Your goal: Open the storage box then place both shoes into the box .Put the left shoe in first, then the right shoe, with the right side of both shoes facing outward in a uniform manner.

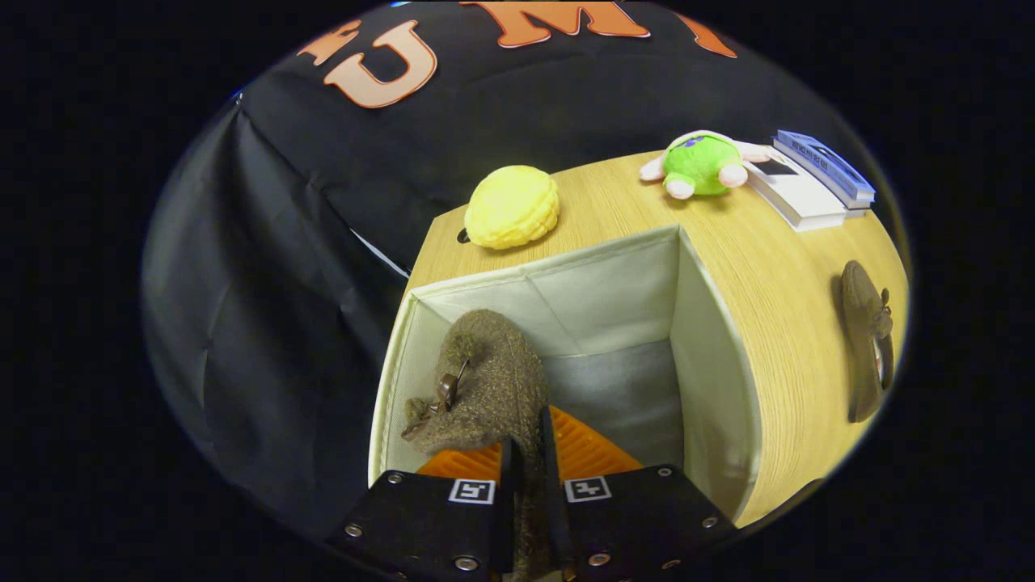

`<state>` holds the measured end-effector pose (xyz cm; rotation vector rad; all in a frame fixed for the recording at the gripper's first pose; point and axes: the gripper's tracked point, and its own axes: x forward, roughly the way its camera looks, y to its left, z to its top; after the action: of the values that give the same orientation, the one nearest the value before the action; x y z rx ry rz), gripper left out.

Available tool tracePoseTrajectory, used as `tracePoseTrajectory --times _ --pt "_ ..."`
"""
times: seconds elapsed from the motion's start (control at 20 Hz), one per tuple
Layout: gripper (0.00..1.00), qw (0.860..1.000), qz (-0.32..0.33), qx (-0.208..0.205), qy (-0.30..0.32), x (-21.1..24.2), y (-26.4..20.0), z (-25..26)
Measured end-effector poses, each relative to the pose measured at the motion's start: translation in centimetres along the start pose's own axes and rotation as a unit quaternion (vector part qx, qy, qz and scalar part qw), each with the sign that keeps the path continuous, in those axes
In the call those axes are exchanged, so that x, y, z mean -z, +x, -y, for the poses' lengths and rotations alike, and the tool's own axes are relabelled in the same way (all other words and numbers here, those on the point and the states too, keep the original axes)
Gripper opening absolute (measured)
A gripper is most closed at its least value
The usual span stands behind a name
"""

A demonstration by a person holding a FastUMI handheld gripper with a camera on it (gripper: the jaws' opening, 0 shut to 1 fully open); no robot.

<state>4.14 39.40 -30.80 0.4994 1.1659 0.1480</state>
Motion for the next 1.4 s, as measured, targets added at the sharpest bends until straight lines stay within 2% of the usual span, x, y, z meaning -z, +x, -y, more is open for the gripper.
tracePoseTrajectory --times 0.05,0.15,0.2,0.3,0.4,0.5,0.6,0.7,0.9,1.15,1.4 --pt "0.21 1.0 -0.011 -0.005 0.001 0.5 0.1 -0.1" --pt "0.37 0.999 -0.032 -0.023 -0.001 1.2 0.1 -0.2" --pt "0.49 0.999 -0.036 -0.03 -0.008 1.3 0.0 0.0" --pt "0.62 0.998 -0.038 -0.045 -0.024 1.5 -1.1 -0.3" --pt "0.72 0.996 -0.032 -0.058 -0.053 1.6 -2.4 -0.8" --pt "0.75 0.992 -0.025 -0.104 -0.071 1.7 -4.1 -2.3" --pt "0.88 0.988 -0.005 -0.127 -0.087 0.6 -6.5 -2.1" --pt "0.93 0.985 0.035 -0.125 -0.113 -1.1 -8.9 -0.6" --pt "0.96 0.981 0.105 -0.102 -0.132 -3.9 -13.2 4.3" --pt "0.98 0.979 0.161 -0.027 -0.126 -6.9 -16.7 15.1" --pt "0.98 0.98 0.17 0.038 -0.093 -7.4 -18.0 25.2"
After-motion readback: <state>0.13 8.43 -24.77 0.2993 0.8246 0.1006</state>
